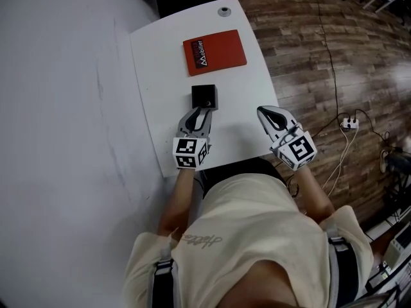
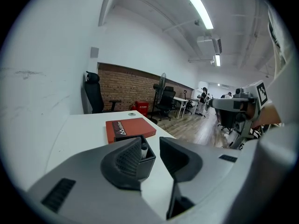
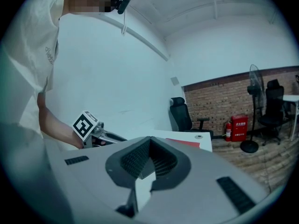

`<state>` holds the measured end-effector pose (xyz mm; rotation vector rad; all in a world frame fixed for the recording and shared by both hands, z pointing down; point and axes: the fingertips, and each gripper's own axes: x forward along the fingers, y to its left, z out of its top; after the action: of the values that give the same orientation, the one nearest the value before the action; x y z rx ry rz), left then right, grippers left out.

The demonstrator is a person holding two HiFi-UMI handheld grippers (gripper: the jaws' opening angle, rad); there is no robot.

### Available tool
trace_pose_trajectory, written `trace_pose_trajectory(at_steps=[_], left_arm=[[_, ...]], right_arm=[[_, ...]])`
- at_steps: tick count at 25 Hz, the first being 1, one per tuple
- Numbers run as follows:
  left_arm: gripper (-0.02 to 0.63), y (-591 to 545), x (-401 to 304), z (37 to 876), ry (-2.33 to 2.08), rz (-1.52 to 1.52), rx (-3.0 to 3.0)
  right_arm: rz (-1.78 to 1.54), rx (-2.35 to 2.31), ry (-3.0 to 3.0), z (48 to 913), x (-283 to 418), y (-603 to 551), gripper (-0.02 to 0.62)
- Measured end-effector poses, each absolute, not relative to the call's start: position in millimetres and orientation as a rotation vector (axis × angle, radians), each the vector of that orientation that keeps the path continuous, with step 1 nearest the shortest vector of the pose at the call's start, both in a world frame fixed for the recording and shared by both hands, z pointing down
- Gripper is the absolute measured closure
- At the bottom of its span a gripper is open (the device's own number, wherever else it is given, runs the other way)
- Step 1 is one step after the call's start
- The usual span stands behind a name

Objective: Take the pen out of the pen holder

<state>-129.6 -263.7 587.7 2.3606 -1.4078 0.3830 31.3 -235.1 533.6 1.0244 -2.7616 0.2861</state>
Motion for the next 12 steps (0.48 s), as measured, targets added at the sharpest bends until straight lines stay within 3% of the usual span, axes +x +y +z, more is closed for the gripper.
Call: trace_pose_trajectory(at_steps=[12], left_arm=[[0.479, -284.5, -121.2, 618.9, -1.383, 0.468, 2.333]], right_arm=[[0.301, 1.044, -2.735, 538.7, 46.1, -244.3, 0.589]])
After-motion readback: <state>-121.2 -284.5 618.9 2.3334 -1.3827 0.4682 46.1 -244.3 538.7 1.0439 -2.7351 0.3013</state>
